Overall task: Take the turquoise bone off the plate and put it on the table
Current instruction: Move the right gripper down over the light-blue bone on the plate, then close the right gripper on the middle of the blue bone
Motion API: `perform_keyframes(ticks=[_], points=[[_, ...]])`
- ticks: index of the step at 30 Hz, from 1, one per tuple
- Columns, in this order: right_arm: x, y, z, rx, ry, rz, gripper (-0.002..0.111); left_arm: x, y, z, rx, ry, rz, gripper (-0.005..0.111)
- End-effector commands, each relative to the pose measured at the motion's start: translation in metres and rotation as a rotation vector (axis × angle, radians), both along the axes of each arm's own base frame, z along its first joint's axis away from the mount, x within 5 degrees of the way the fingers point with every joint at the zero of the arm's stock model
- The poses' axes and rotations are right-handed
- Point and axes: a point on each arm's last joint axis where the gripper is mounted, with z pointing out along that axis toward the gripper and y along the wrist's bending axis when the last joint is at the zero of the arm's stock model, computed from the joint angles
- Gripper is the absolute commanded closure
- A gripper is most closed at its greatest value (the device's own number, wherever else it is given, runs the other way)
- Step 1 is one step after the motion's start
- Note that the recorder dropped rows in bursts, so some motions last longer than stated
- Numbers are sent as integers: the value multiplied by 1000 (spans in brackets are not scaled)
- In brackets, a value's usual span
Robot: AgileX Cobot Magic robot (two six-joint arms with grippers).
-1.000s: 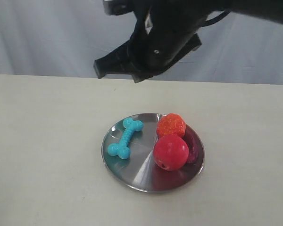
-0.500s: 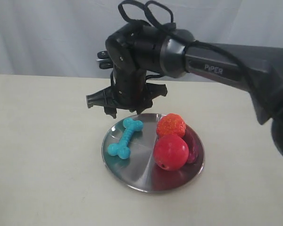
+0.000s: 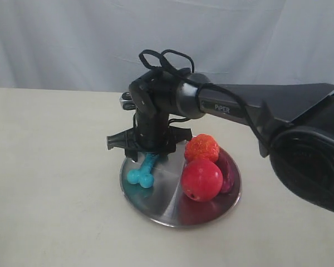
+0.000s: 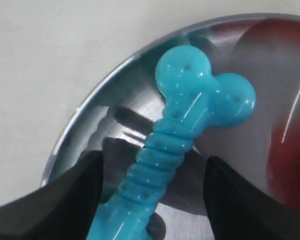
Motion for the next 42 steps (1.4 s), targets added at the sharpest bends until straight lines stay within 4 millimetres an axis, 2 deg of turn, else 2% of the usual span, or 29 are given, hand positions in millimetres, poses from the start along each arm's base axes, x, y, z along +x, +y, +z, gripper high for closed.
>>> perform_keyframes(ticks=[1, 7, 12, 14, 22, 27, 29, 31, 35, 37, 42], points=[[4, -7, -5, 8, -1, -41, 51, 0, 0, 0, -6, -5, 6, 107], [5, -7, -6, 9, -13, -36, 53, 0, 0, 0, -6, -5, 6, 107], [8, -6, -6, 27, -44, -47, 75, 0, 0, 0, -6, -5, 6, 107], [8, -6, -6, 27, -43, -47, 79, 0, 0, 0, -6, -5, 6, 107], [8, -6, -9, 22, -34, -47, 79, 0, 0, 0, -6, -5, 6, 107], [8, -6, -18, 18, -16, -46, 67, 0, 0, 0, -6, -5, 6, 107], [8, -5, -21, 13, -16, -29, 68, 0, 0, 0, -6, -5, 6, 107], [9, -5, -21, 13, -24, -26, 74, 0, 0, 0, -6, -5, 6, 107], [9, -6, -20, 10, -28, -24, 100, 0, 0, 0, -6, -5, 6, 107], [9, -6, -20, -1, -27, -20, 109, 0, 0, 0, -6, -5, 6, 107], [9, -7, -13, -2, -38, -16, 108, 0, 0, 0, -6, -5, 6, 107]])
